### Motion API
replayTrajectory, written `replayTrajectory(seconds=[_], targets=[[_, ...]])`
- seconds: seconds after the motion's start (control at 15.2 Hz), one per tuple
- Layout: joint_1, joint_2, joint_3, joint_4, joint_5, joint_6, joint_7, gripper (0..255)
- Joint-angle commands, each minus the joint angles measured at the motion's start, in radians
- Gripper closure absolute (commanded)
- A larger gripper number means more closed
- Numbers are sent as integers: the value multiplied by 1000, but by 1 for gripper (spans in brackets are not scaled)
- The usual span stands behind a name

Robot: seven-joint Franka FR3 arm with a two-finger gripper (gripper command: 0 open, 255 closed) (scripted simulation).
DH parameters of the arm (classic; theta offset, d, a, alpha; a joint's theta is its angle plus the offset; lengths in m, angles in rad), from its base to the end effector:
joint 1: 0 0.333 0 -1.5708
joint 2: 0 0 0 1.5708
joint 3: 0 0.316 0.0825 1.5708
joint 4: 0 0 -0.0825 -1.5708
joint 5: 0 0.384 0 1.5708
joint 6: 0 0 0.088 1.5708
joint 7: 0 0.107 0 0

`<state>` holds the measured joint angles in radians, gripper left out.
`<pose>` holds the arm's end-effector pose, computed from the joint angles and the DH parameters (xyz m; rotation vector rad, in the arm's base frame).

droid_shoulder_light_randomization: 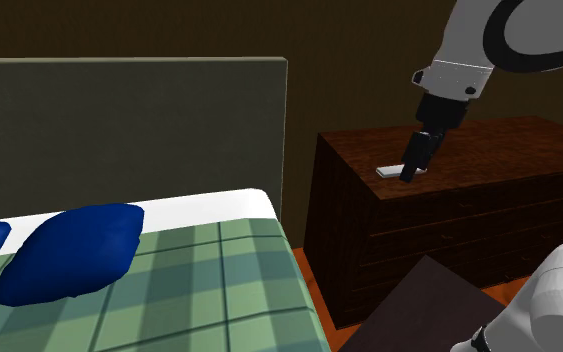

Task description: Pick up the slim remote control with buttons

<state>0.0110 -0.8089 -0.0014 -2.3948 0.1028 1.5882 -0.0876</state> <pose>0.3016 0.0136 0.5813 -3.0344 -0.1457 -0.0096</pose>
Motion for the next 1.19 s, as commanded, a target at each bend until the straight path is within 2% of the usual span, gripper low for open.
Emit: replayTrajectory(seconds=[0.0,0.53,1.12], targets=[[0,0,0,0,0,0,0,0],[-25,15,-186,-95,-156,101,-309,0],[-33,178,-410,-81,-297,267,-652,0]])
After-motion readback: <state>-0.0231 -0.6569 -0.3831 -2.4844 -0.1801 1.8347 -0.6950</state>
